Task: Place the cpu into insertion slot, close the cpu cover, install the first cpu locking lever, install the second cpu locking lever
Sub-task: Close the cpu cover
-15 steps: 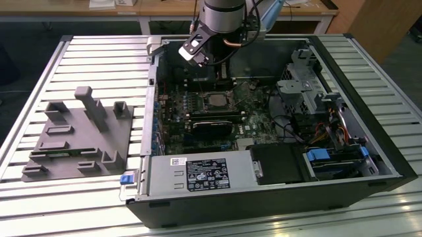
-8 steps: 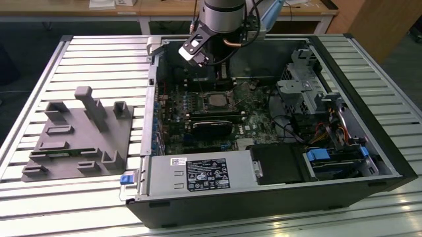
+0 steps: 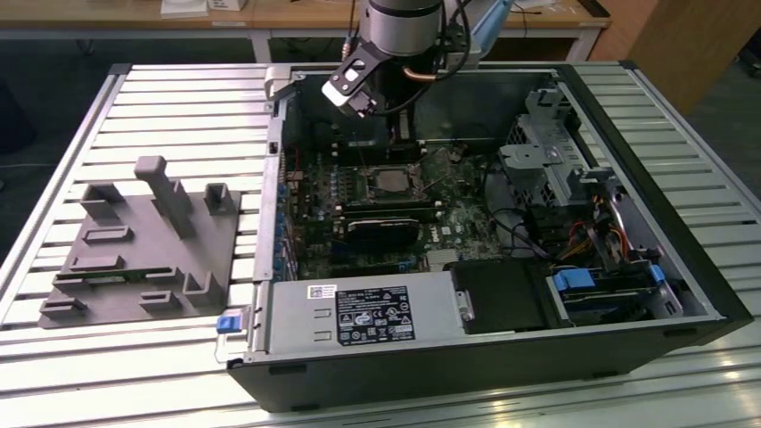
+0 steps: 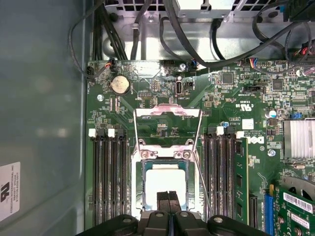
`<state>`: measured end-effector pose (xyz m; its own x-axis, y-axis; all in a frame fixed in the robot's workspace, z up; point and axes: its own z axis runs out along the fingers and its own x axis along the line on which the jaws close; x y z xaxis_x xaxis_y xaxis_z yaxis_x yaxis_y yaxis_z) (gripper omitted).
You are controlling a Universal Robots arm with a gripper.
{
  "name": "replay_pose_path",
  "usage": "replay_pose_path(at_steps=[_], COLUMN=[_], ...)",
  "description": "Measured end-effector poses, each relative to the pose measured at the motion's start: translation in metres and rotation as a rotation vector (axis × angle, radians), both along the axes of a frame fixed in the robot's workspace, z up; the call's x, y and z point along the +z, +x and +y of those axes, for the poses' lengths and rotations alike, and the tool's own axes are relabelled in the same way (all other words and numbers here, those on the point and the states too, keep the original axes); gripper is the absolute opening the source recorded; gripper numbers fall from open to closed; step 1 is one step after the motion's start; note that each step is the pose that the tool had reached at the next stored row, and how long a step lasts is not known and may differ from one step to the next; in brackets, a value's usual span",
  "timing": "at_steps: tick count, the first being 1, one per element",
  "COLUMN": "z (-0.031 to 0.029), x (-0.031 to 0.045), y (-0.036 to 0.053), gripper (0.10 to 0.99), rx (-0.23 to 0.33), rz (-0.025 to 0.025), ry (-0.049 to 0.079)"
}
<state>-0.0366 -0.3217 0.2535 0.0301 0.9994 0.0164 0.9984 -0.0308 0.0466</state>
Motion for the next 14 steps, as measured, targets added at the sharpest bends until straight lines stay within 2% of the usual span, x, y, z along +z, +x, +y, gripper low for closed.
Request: replay_pose_path(at_steps=[4,7,10,14], z=[0.0,0.0,0.0,-0.0001], x=[0.0003,0.0003,0.0003,0.0003], y=[0.0011,0.0056,0.0137,0.0287], gripper=[0.106,0.106,0.106,0.106], rx=[0.0,0.0,0.0,0.0], rz=[0.0003,0.0003,0.0002,0.0003], ry=[0.0,0.0,0.0,0.0])
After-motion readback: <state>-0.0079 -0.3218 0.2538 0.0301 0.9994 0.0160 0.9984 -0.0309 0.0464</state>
